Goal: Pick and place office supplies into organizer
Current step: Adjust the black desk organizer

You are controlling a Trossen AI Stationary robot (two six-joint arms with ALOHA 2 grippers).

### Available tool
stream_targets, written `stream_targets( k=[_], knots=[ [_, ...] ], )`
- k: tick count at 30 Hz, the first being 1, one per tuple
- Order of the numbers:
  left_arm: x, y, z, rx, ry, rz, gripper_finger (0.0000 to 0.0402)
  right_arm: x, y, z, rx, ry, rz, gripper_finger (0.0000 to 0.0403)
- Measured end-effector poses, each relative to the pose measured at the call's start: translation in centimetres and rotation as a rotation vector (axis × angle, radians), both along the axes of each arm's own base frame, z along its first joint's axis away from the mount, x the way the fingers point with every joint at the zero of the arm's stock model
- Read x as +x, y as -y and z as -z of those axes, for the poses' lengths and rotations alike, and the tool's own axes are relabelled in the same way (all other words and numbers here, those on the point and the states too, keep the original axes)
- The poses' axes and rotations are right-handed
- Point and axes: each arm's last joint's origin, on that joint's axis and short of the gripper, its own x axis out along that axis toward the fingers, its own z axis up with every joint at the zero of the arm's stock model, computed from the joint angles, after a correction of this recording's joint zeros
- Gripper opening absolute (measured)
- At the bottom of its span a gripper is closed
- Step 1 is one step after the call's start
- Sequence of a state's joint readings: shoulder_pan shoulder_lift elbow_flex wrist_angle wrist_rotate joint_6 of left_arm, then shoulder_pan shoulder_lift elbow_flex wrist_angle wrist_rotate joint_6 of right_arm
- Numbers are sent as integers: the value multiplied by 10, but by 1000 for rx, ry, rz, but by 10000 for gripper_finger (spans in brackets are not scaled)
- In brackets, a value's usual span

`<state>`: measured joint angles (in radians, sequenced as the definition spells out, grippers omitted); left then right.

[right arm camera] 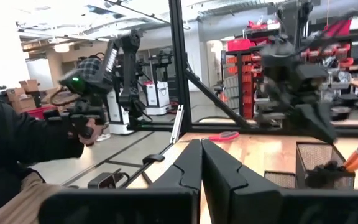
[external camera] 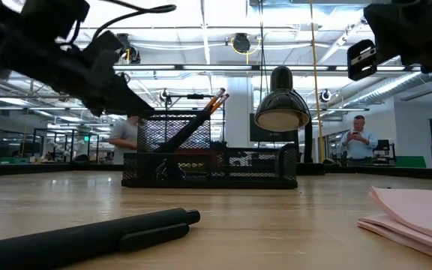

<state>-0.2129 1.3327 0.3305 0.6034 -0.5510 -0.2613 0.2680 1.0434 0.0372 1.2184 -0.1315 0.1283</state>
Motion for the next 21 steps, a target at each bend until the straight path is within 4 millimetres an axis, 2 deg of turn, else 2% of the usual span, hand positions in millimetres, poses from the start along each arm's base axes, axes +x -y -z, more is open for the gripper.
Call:
stream_targets(
  k=[6, 10, 13, 18, 21],
  knots=[
    [24, 45, -25, -132, -222, 23, 1, 0, 0, 2, 2, -19, -1, 0],
    [35, 82, -40, -91, -325, 94, 1, 0, 0, 2, 0, -18, 0, 0],
    [40, 102, -55, -37, -307, 82, 1, 0, 0, 2, 7, -20, -1, 0],
    [44, 115, -65, -70, -243, 47, 1, 0, 0, 1, 10, -14, -1, 0],
    [49, 118, -58, -149, -248, 63, 1, 0, 0, 0, 12, -4, -1, 0]
  ],
)
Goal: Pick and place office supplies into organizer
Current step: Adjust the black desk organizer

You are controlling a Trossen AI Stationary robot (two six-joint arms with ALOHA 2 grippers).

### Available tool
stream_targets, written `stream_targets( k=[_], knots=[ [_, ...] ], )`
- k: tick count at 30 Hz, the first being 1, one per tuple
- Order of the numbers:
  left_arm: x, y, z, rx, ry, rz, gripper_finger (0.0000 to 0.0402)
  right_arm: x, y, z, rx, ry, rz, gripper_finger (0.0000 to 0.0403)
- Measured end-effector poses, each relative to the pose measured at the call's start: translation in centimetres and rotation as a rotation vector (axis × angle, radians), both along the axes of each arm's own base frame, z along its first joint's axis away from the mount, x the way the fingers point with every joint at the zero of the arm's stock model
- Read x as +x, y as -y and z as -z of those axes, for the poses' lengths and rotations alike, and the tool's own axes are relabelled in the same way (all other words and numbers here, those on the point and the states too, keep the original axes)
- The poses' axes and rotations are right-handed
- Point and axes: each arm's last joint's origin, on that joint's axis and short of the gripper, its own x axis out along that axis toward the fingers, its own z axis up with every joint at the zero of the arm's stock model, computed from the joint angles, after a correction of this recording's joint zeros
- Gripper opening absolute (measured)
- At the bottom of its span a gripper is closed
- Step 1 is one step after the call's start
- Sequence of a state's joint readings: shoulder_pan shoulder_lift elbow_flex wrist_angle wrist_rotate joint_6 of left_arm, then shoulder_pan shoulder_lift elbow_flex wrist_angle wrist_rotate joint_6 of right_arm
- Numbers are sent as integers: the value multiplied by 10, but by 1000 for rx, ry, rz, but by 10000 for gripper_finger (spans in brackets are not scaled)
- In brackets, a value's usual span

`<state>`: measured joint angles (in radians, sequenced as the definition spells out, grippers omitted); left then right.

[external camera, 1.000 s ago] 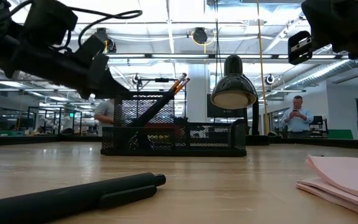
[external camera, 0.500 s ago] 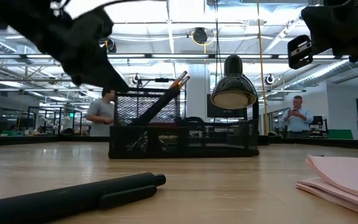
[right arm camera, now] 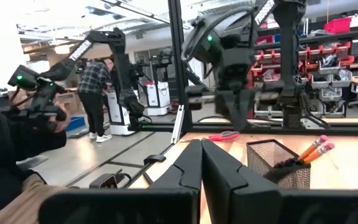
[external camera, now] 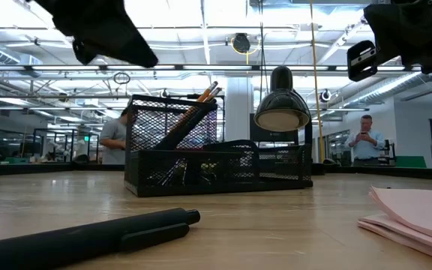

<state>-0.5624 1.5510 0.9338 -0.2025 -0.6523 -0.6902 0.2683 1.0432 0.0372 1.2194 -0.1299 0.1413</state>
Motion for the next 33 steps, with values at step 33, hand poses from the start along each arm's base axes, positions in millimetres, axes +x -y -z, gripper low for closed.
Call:
stream_targets(
  k=[33],
  knots=[
    [29, 9, 101, -46, -219, -81, 1, 0, 0, -2, 6, 18, -1, 0]
  ],
)
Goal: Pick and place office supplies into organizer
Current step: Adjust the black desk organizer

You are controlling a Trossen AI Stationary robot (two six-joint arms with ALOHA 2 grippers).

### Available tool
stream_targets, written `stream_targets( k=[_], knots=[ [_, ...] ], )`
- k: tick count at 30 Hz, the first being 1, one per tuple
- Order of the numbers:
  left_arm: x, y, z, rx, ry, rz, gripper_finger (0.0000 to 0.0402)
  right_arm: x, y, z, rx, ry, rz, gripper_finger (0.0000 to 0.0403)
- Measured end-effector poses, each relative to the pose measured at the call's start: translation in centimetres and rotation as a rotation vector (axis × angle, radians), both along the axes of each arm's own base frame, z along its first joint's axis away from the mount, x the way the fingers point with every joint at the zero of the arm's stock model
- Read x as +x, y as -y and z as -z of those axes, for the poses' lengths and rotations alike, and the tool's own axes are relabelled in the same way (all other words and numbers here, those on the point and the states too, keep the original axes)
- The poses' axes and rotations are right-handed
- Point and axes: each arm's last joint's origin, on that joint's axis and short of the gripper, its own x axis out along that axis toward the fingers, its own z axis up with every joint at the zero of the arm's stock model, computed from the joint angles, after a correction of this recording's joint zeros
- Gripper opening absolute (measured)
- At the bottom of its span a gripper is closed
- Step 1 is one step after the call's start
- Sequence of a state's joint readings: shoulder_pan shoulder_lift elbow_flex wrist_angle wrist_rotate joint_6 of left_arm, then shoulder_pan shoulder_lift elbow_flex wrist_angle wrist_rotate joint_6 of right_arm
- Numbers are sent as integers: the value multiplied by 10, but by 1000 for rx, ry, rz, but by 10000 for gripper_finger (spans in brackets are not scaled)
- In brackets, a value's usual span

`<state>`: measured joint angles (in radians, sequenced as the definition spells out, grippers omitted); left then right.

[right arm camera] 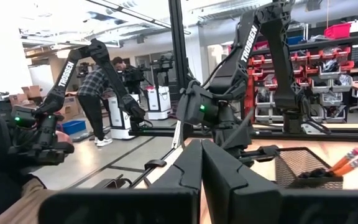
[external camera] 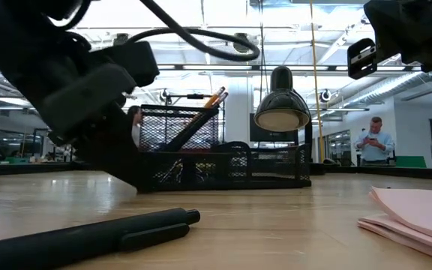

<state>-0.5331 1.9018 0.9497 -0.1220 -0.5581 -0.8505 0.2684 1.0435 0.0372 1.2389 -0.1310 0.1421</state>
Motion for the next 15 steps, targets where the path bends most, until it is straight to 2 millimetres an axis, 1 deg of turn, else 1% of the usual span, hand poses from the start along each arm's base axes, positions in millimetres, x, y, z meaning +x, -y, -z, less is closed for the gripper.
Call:
stream_targets(
  k=[15],
  knots=[
    [3, -18, 1, 57, -18, -91, 2, 0, 0, 2, 1, -19, -1, 0]
  ],
)
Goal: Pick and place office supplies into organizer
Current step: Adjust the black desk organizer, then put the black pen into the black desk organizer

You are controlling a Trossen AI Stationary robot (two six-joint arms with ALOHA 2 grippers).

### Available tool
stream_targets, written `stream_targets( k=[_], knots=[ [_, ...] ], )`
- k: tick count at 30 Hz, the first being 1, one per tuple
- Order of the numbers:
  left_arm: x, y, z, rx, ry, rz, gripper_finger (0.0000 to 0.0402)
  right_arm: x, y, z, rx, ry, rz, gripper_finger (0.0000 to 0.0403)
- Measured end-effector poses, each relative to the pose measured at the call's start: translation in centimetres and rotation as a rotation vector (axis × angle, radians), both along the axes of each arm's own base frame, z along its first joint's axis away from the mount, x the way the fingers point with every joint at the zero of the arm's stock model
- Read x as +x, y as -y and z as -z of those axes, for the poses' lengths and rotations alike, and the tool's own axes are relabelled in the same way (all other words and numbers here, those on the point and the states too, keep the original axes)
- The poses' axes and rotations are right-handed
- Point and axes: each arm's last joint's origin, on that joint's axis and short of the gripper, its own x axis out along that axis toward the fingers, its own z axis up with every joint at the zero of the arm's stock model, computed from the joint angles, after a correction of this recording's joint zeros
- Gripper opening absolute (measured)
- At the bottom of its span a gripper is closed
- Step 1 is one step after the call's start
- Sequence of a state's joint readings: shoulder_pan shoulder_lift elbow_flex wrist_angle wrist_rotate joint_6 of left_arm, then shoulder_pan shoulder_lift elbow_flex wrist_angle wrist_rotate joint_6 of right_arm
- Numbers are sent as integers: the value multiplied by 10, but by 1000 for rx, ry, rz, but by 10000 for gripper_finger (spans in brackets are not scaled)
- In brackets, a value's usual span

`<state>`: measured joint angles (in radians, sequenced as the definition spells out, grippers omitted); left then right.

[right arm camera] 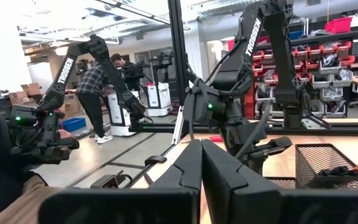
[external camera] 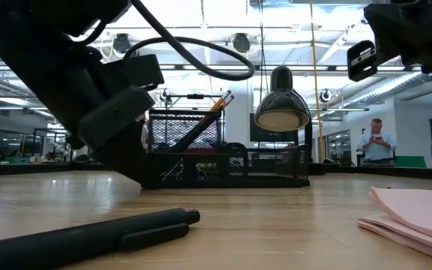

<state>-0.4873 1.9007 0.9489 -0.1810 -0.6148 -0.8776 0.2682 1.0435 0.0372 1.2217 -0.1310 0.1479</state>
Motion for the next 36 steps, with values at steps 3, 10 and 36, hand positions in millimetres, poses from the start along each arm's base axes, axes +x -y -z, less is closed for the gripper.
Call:
stream_targets(
  k=[3, 10, 36],
  knots=[
    [1, -2, 0, 1, 1, -5, 1, 0, 0, 0, 4, -2, -1, 0],
    [2, -5, 0, 17, 6, -20, 2, 0, 0, 0, 4, -2, -1, 0],
    [10, 12, -15, 48, 9, 83, 1, 0, 0, 0, 5, -1, -1, 0]
  ],
)
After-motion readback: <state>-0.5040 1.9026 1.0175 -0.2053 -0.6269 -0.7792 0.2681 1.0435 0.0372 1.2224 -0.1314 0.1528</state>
